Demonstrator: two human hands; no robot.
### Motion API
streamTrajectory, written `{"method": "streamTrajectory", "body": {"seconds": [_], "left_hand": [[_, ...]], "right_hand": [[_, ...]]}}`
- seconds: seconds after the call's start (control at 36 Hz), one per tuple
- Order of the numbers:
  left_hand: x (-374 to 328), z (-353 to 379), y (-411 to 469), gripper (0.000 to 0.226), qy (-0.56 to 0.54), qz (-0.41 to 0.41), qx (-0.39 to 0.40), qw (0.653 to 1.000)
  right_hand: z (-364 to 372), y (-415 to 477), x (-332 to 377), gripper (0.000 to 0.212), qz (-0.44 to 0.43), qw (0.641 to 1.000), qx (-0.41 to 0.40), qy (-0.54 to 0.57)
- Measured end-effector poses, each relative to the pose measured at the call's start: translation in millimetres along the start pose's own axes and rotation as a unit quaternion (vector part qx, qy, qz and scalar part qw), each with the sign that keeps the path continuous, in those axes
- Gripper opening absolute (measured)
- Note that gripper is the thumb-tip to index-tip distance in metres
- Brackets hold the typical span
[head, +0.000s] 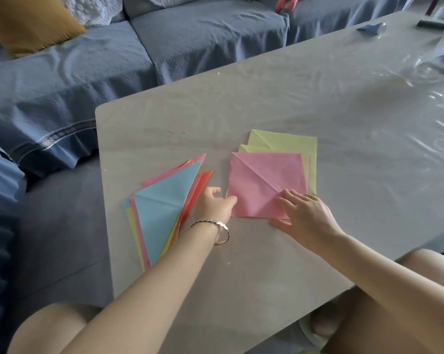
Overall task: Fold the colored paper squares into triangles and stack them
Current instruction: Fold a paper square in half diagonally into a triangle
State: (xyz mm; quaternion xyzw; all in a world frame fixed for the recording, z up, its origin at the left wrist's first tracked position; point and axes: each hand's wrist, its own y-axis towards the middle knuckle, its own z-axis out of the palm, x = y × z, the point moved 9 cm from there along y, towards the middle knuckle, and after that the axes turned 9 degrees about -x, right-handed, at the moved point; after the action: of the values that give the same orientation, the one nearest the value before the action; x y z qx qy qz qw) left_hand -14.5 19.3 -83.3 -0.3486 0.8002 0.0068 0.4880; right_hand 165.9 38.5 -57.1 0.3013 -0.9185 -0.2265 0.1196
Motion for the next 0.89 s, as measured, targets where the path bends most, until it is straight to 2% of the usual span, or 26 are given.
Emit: {"method": "streamTrajectory", "body": {"seconds": [0.08, 0.19, 0.25, 0.31, 0.36, 0.42, 0.5, 0.58, 0.64, 0.69, 0.81, 0.89], "left_hand": [[-1.8, 6.3, -1.8, 0.05, -0.031, -0.02, -0.002, 0.999], [-5.0, 5.3, -6.1, 0.051, -0.026, -0.005, -0.019, 0.999], [-3.8, 7.1, -7.7, 0.049, -0.024, -0.008, -0.016, 1.0], [-2.5, 9.7, -8.1, 0.039, -0.02, -0.013, -0.002, 1.0], [-3.4, 9.2, -6.0, 0.022, -0.011, 0.004, 0.005, 1.0], [-5.2, 2.7, -2.7, 0.014, -0.001, 0.034, -0.001, 0.999], [-1.0, -8.4, 2.3, 0.014, 0.044, 0.061, 0.021, 0.997], [8.2, -20.7, 5.8, 0.016, 0.129, 0.084, 0.047, 0.987], [14.3, -31.6, 8.6, 0.009, 0.179, 0.088, 0.041, 0.979], [18.0, -38.0, 11.4, 0.018, 0.195, 0.082, 0.042, 0.976], [18.5, -36.8, 15.1, 0.047, 0.138, 0.049, 0.038, 0.988], [17.4, -29.1, 16.4, 0.039, 0.107, 0.036, 0.032, 0.993]], "right_hand": [[2.7, -1.2, -0.1, 0.038, 0.003, 1.0, 0.001, -0.008], [0.9, -3.3, 4.0, 0.034, 0.006, 1.0, -0.027, -0.002], [-0.7, -5.1, 8.0, 0.04, 0.009, 0.999, -0.032, 0.003], [2.0, -7.7, 10.6, 0.039, 0.01, 1.0, -0.018, 0.005], [3.5, -9.7, 12.9, 0.026, 0.012, 1.0, -0.004, 0.014], [0.3, -11.3, 12.9, 0.031, 0.018, 1.0, 0.003, 0.023], [-13.3, -12.5, 8.7, 0.05, 0.012, 0.999, -0.014, 0.042], [-16.7, -17.3, 4.4, 0.047, -0.024, 0.994, 0.001, 0.102], [-12.7, -23.8, 8.6, 0.039, -0.063, 0.986, 0.044, 0.146], [-10.7, -30.9, 20.8, 0.019, -0.105, 0.974, 0.085, 0.182], [-9.7, -39.8, 46.0, 0.029, -0.152, 0.957, 0.117, 0.218], [-6.5, -45.2, 57.3, 0.027, -0.166, 0.949, 0.131, 0.232]]}}
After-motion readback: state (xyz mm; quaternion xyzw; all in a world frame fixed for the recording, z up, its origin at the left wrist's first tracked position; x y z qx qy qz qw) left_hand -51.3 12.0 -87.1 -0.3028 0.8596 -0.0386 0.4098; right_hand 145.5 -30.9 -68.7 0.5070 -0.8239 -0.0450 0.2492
